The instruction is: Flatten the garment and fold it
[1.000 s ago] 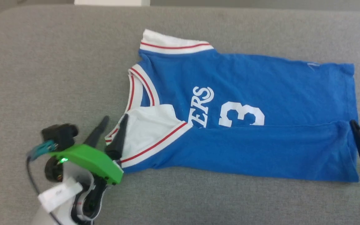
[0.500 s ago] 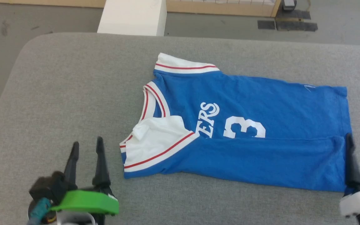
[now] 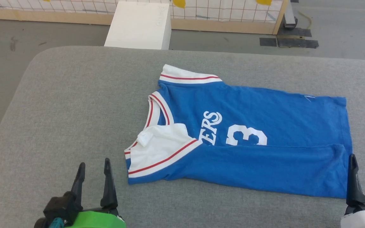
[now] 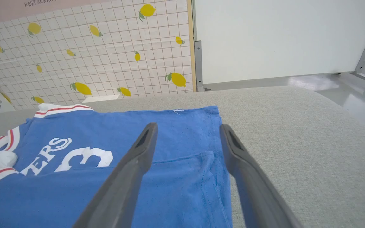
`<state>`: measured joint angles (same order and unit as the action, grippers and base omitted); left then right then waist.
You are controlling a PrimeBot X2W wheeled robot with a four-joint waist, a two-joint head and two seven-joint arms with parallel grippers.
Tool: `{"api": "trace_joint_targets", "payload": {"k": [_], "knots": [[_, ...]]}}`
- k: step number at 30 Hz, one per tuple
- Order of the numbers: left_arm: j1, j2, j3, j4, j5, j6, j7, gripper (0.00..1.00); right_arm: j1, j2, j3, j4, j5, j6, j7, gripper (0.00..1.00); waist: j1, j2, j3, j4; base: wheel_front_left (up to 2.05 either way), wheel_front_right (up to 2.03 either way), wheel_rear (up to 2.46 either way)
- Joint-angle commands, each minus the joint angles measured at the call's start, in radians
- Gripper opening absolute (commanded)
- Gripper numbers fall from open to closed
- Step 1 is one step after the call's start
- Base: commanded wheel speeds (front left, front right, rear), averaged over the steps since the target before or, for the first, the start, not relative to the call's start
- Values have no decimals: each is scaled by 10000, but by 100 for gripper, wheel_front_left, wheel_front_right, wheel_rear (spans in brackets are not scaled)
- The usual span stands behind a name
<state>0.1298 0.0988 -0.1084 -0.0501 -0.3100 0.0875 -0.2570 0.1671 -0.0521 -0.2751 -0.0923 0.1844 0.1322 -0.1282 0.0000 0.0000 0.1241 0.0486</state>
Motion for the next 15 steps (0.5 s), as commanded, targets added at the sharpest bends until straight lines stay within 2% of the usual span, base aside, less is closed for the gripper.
{"api": "trace_joint_targets", "payload": {"k": [1, 4, 7, 15], "knots": [[76, 5, 7, 116, 154, -103, -46, 100, 107, 15, 18, 32, 73, -15, -70, 100, 0, 0, -26, -28, 0, 0, 0], [-133, 109, -101, 212, 180, -198, 184, 100, 60, 16, 61, 55, 133, -15, -62, 100, 0, 0, 5, -58, 0, 0, 0], [-439, 259, -308, 186, 69, -349, 1144, 100, -29, 17, 128, 128, 206, -15, -88, 100, 0, 0, 115, -65, 0, 0, 0], [-1308, 585, -849, 660, -883, -674, 5249, 100, -274, 17, 455, 355, 402, -15, -145, 100, 0, 0, 582, -207, 0, 0, 0]]}}
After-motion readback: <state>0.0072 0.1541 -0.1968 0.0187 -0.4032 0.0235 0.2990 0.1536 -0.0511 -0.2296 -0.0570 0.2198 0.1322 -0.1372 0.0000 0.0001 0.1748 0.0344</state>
